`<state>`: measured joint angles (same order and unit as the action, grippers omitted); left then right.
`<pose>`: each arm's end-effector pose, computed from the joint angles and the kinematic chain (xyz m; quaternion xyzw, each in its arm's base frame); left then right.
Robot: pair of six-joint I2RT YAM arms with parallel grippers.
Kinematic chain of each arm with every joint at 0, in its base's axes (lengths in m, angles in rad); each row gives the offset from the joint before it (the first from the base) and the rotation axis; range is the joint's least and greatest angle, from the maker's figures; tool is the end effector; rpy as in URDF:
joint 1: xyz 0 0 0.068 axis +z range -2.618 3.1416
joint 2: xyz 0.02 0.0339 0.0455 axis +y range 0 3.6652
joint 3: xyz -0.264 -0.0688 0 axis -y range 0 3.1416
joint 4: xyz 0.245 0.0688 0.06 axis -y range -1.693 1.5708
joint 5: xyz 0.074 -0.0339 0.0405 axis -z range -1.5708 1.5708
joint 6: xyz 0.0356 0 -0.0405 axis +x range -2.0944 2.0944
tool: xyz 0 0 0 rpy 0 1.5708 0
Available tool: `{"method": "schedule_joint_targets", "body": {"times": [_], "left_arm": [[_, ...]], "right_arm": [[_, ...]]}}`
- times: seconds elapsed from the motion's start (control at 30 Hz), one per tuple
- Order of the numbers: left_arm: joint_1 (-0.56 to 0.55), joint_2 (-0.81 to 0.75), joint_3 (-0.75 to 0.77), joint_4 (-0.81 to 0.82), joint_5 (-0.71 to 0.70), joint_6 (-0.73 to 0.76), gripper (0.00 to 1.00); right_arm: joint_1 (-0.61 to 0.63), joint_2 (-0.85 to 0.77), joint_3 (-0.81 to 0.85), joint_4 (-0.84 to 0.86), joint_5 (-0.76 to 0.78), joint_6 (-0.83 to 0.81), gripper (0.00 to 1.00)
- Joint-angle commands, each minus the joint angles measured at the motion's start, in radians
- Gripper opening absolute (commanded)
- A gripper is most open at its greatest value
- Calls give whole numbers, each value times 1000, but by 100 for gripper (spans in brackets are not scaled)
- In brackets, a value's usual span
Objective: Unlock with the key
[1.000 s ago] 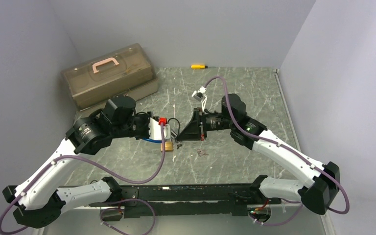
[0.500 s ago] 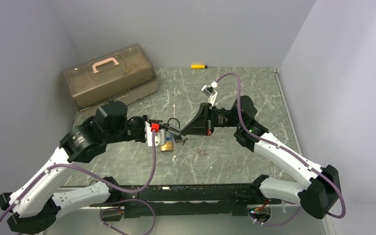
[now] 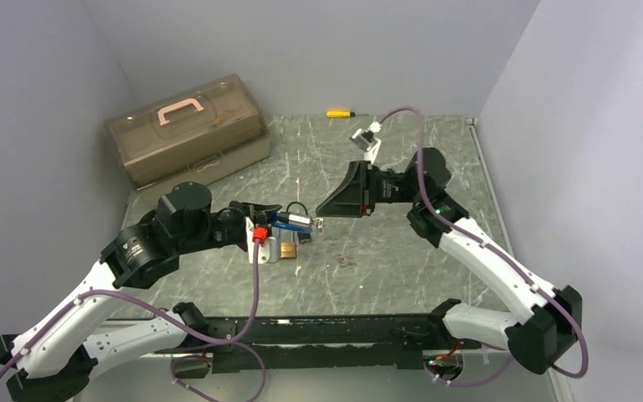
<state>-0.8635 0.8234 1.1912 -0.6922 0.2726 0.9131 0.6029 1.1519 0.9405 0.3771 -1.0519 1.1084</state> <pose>0.0903 -0.1204 0.4167 0.6743 0.4459 -0.0960 0.5808 0.1926 0.1701 0.3770 -0.2312 0.6369 0.7111 0.1879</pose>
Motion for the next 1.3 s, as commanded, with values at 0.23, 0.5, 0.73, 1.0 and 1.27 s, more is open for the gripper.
{"method": "schedule_joint_targets", "body": {"times": [0.23,0.5,0.73,1.0,1.27], "left_arm": [[-10,53,131,47,102,-243,0],[9,66,170,52,166,-368,0],[46,73,145,118,141,-425,0],[76,147,248,133,212,-512,0],[77,239,443,145,251,-549,0]], "right_arm": [[-57,-124,286,-515,113,-491,59],[-56,-216,290,-644,229,-697,63],[-57,-243,235,-646,324,-711,64],[-56,-340,117,-623,423,-811,67],[-55,-433,-149,-297,294,-789,67]]}}
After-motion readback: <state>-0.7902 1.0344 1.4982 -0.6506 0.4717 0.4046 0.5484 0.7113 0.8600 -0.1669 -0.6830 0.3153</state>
